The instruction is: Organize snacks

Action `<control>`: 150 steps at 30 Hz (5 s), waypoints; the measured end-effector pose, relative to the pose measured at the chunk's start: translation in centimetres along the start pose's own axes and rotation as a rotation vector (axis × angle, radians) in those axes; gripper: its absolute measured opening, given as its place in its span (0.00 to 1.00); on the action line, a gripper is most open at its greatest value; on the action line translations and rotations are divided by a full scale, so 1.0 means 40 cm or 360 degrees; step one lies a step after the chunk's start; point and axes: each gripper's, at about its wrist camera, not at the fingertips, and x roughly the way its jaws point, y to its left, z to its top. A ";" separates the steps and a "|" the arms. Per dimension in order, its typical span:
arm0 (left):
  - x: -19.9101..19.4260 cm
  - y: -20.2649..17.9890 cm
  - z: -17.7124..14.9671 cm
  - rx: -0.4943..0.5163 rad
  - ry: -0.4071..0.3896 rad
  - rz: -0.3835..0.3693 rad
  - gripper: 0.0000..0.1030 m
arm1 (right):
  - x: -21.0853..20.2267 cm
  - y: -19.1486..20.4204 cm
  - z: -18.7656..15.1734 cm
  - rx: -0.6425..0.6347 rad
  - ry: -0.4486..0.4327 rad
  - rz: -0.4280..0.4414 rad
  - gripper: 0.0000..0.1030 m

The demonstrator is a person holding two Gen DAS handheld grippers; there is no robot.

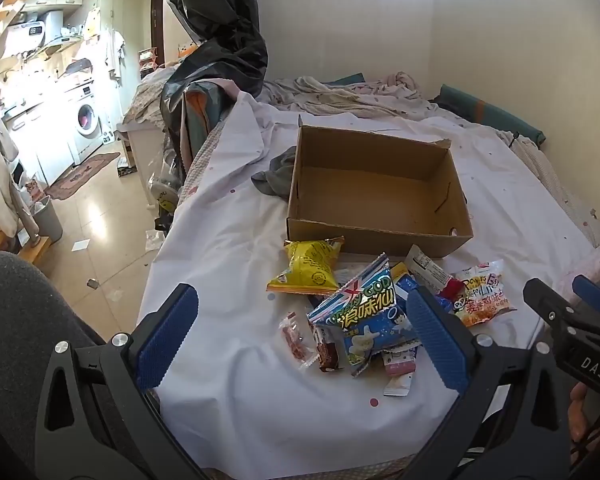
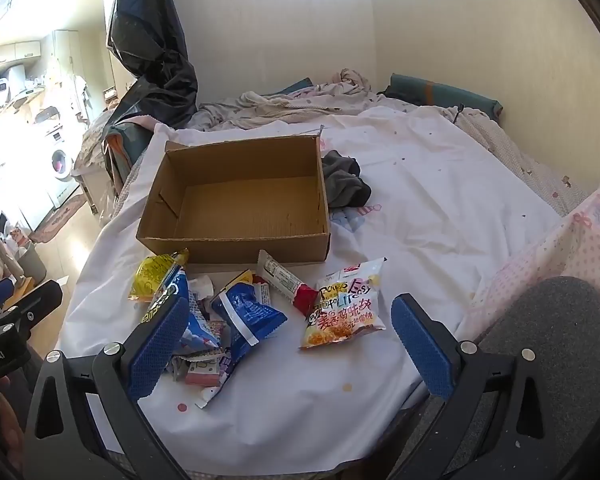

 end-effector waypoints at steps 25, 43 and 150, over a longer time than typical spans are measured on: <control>0.001 -0.003 0.001 0.0005 -0.0002 0.0013 1.00 | 0.000 0.001 0.001 -0.0006 0.0000 -0.0001 1.00; 0.001 -0.001 0.000 0.0004 -0.0003 0.0009 1.00 | -0.001 0.002 0.001 -0.0004 -0.0001 0.0000 1.00; 0.290 -0.056 0.098 -0.0405 0.0725 -0.0327 0.43 | 0.340 -0.319 0.142 0.0545 0.0806 0.0253 0.24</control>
